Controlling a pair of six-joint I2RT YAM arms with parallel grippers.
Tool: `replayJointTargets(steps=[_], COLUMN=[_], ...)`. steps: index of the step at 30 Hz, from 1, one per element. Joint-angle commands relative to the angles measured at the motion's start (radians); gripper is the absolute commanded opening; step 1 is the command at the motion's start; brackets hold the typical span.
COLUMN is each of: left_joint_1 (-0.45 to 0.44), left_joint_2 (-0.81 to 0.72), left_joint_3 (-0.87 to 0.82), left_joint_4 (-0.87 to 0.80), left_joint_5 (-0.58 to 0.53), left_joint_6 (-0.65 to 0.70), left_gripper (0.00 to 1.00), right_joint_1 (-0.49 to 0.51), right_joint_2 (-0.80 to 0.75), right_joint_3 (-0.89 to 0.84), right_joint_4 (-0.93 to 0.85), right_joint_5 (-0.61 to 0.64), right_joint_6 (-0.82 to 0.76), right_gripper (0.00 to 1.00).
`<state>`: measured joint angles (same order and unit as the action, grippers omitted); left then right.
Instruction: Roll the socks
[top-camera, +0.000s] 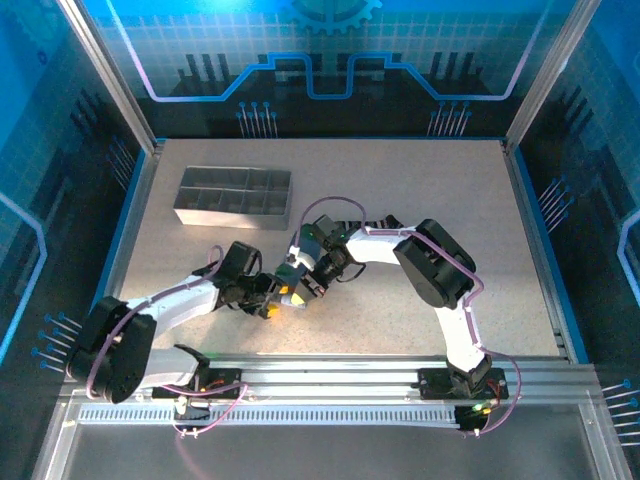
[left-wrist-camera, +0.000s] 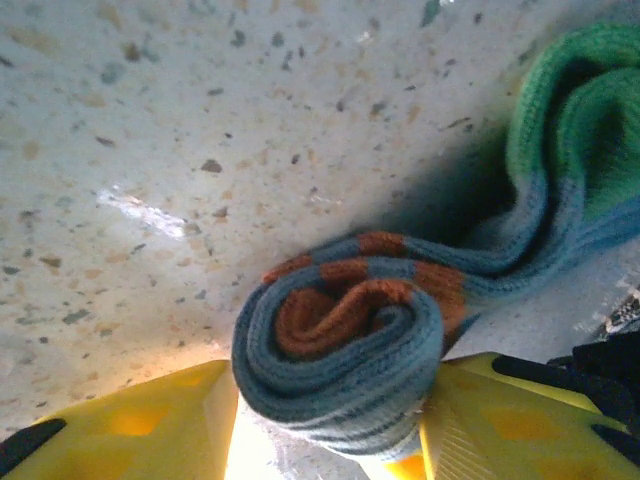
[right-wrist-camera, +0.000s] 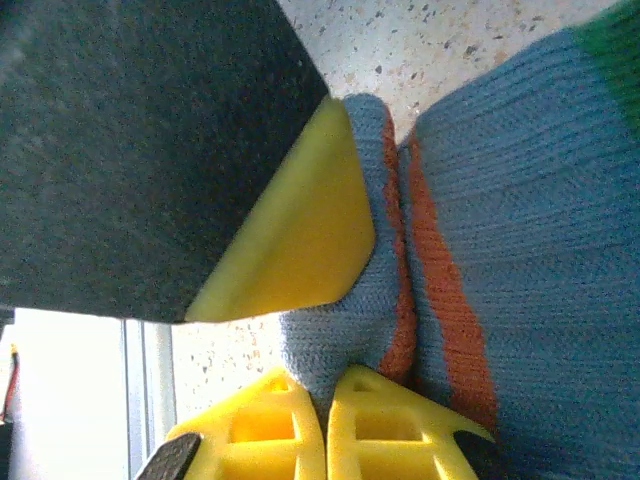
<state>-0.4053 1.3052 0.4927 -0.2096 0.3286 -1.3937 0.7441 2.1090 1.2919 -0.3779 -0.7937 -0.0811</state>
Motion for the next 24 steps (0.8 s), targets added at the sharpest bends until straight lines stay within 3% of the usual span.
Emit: replayJointTargets(steps=[1, 6, 10, 13, 16, 19, 24], left_joint_1=[-0.013, -0.015, -0.015, -0.015, -0.013, -0.013, -0.007], left_joint_2=[0.039, 0.106, 0.116, 0.128, 0.158, 0.185, 0.232], left_joint_3=[0.007, 0.049, 0.086, 0.123, 0.166, 0.205, 0.243], left_joint_4=[-0.01, -0.164, -0.303, -0.392, -0.438, -0.454, -0.477], left_joint_5=[-0.035, -0.06, -0.048, -0.044, -0.033, -0.025, -0.01], left_joint_6=[-0.02, -0.027, -0.033, -0.033, -0.021, -0.002, 0.023], left_gripper=[0.43, 0.0, 0.0, 0.0, 0.0, 0.0, 0.0], right_joint_1=[-0.009, 0.003, 0.029, 0.087, 0.198, 0.311, 0.429], right_joint_2=[0.059, -0.009, -0.161, -0.37, -0.498, -0.493, -0.433], right_joint_3=[-0.011, -0.052, -0.157, -0.347, -0.502, -0.501, -0.481], right_joint_4=[-0.101, -0.051, 0.073, 0.316, 0.478, 0.47, 0.545], right_joint_5=[0.053, 0.089, 0.226, 0.441, 0.732, 0.979, 1.182], right_joint_6=[0.032, 0.001, -0.05, -0.12, -0.253, -0.366, -0.519], right_gripper=[0.0, 0.02, 0.28, 0.43, 0.57, 0.58, 0.58])
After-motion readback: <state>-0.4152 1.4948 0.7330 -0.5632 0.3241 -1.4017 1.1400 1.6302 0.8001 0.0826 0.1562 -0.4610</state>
